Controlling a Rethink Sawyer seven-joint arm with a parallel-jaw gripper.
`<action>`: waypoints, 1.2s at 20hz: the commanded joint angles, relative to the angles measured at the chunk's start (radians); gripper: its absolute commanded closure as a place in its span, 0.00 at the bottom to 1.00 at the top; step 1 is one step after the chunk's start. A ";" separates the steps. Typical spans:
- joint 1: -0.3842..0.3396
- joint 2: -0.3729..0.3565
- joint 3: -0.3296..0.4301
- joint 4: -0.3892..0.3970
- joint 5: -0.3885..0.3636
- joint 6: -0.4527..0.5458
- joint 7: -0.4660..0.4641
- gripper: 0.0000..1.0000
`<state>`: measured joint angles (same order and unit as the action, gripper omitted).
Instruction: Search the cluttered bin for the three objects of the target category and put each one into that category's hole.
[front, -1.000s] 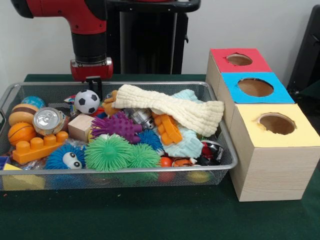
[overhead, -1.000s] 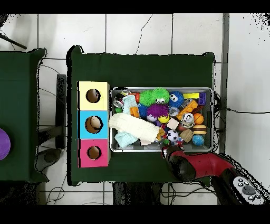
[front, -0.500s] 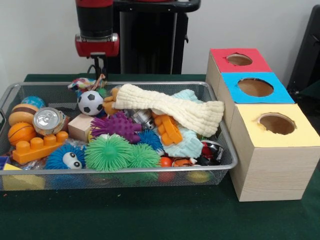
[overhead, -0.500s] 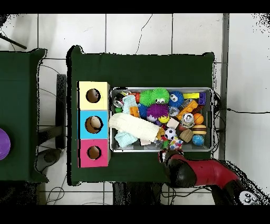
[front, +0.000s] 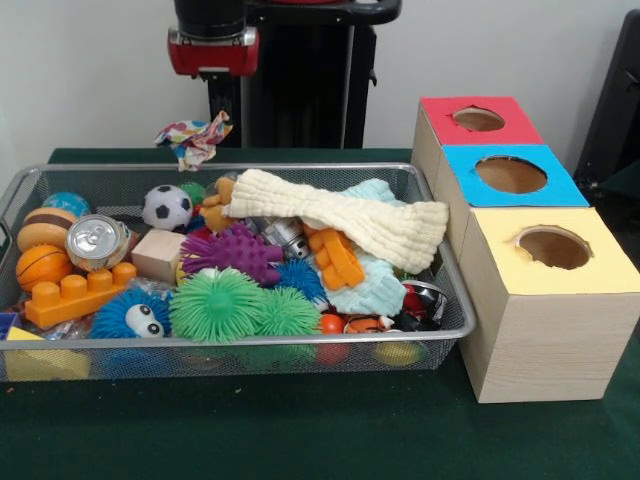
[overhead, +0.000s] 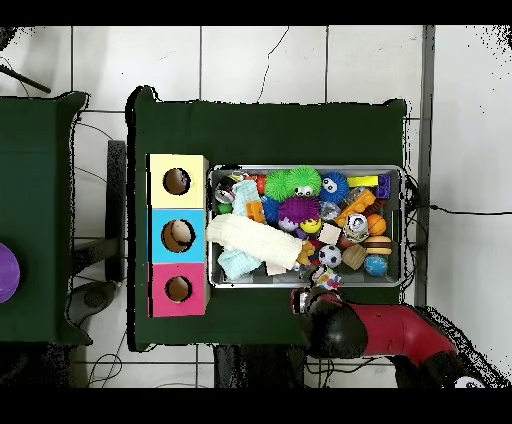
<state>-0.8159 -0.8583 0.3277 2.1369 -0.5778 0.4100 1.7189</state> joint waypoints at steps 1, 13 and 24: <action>0.018 -0.017 0.085 0.030 0.063 0.082 0.001 1.00; 0.076 -0.122 0.096 0.074 0.170 0.136 0.025 1.00; 0.176 -0.210 0.071 0.049 0.255 0.225 0.032 1.00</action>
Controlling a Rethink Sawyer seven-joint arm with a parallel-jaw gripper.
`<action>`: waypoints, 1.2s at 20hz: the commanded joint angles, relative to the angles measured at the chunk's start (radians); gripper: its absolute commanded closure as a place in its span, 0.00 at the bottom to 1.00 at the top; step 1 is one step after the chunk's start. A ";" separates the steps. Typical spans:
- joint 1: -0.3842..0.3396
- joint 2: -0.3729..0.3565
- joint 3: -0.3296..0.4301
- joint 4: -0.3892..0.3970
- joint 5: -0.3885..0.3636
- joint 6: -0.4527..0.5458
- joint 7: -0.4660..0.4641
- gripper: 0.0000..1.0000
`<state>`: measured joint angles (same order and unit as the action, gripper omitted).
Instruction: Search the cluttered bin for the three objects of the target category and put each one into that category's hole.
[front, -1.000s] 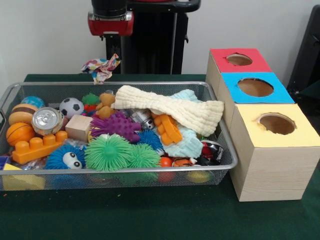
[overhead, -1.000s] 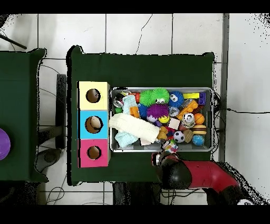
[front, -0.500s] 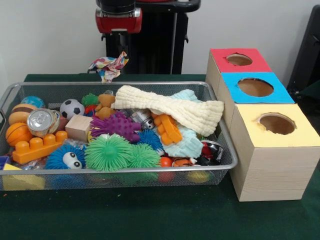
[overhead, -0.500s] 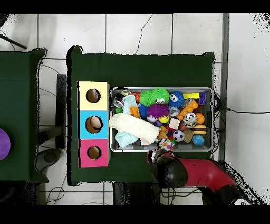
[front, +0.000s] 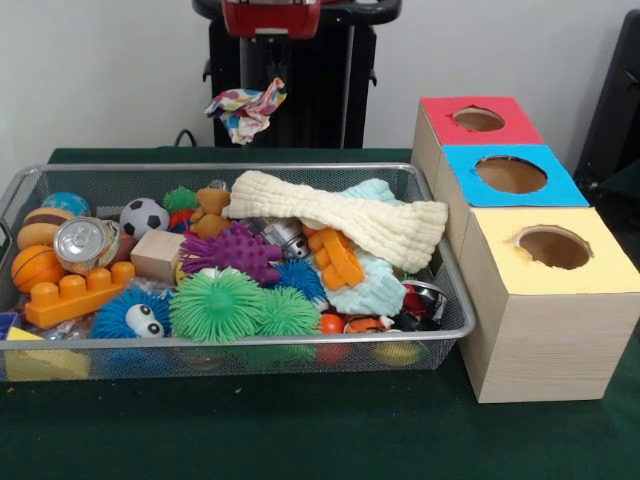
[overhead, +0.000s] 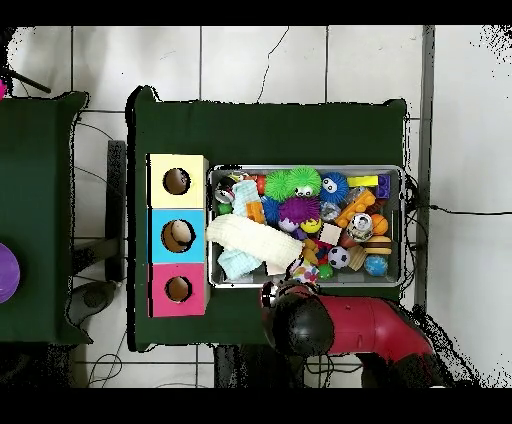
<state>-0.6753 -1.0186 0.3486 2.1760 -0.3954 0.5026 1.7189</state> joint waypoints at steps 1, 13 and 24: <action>0.052 -0.058 0.048 0.004 0.086 0.148 0.040 1.00; 0.221 -0.013 -0.002 -0.102 0.177 0.157 0.156 1.00; 0.256 0.040 -0.002 -0.188 0.273 0.184 0.143 1.00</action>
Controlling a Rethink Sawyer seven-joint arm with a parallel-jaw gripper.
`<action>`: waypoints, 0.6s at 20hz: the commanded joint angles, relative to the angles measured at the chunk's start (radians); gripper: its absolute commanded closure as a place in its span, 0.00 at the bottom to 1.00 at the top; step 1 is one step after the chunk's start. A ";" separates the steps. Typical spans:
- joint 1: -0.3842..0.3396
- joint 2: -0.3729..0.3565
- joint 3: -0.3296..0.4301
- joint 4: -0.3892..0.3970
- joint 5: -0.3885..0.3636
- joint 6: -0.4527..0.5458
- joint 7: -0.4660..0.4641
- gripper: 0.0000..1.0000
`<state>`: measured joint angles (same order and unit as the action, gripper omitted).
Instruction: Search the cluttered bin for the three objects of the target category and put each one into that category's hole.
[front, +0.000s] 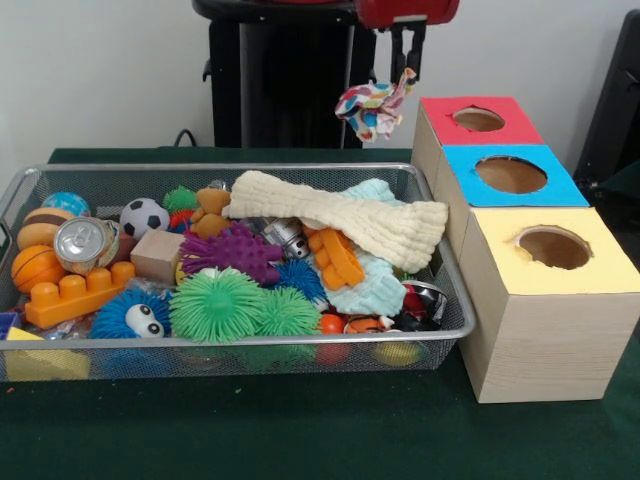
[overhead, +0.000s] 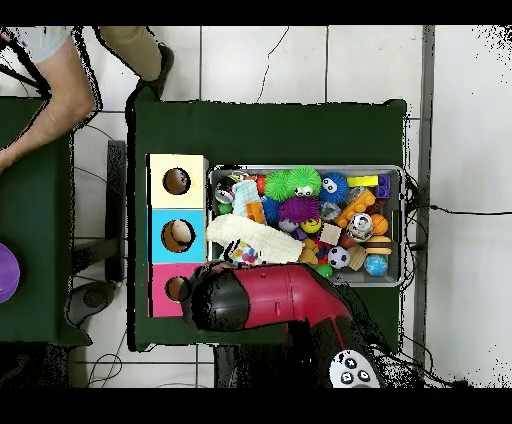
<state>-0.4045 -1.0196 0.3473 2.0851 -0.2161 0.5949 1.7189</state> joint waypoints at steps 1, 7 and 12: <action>-0.015 0.033 0.000 -0.109 0.099 0.130 0.128 1.00; 0.005 0.001 -0.008 -0.150 0.114 0.162 0.118 1.00; 0.051 0.016 -0.032 -0.209 0.093 0.195 0.151 1.00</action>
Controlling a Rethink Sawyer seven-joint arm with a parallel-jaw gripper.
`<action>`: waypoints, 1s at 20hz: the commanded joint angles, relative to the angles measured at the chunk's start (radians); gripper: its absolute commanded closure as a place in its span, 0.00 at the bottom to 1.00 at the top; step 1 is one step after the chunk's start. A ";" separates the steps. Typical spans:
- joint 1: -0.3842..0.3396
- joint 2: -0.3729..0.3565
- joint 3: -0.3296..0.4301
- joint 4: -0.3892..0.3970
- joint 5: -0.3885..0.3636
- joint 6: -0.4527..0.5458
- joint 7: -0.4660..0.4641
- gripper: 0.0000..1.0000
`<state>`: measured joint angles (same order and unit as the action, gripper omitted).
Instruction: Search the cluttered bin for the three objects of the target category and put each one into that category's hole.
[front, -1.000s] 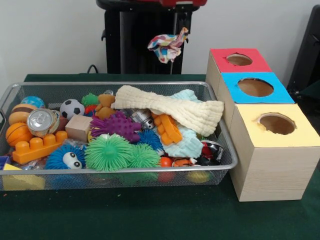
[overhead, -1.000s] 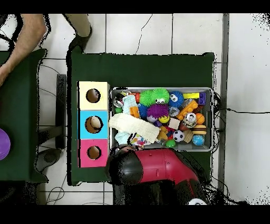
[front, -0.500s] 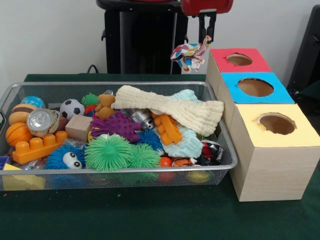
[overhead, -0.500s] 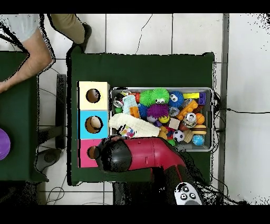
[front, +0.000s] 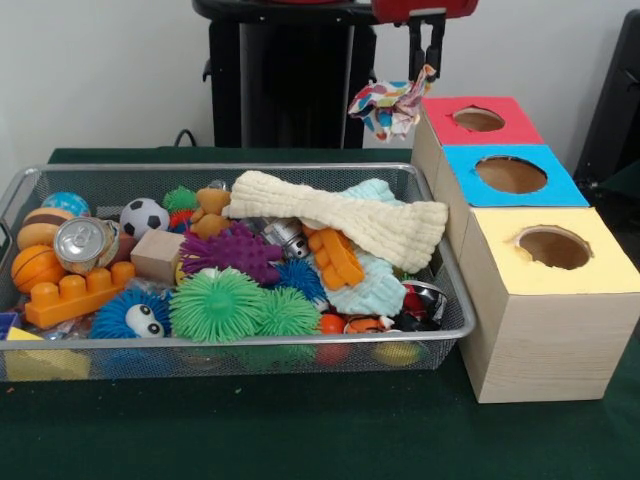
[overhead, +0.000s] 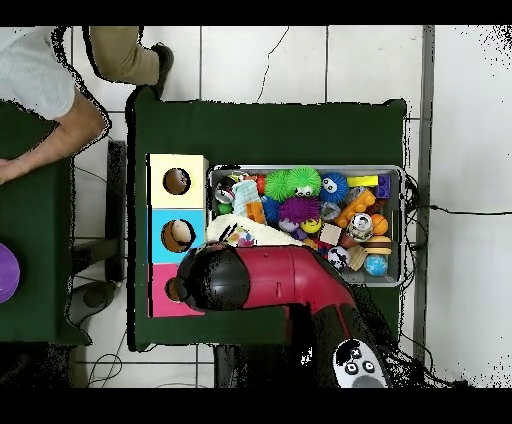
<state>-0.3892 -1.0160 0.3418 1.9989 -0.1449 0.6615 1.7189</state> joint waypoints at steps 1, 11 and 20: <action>0.048 0.022 -0.034 -0.115 0.019 0.107 0.164 1.00; 0.199 0.102 -0.109 -0.183 0.052 0.058 0.281 1.00; 0.315 0.167 -0.190 -0.276 0.096 0.069 0.356 1.00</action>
<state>-0.1037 -0.9146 0.2195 1.8105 -0.0973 0.6695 1.7582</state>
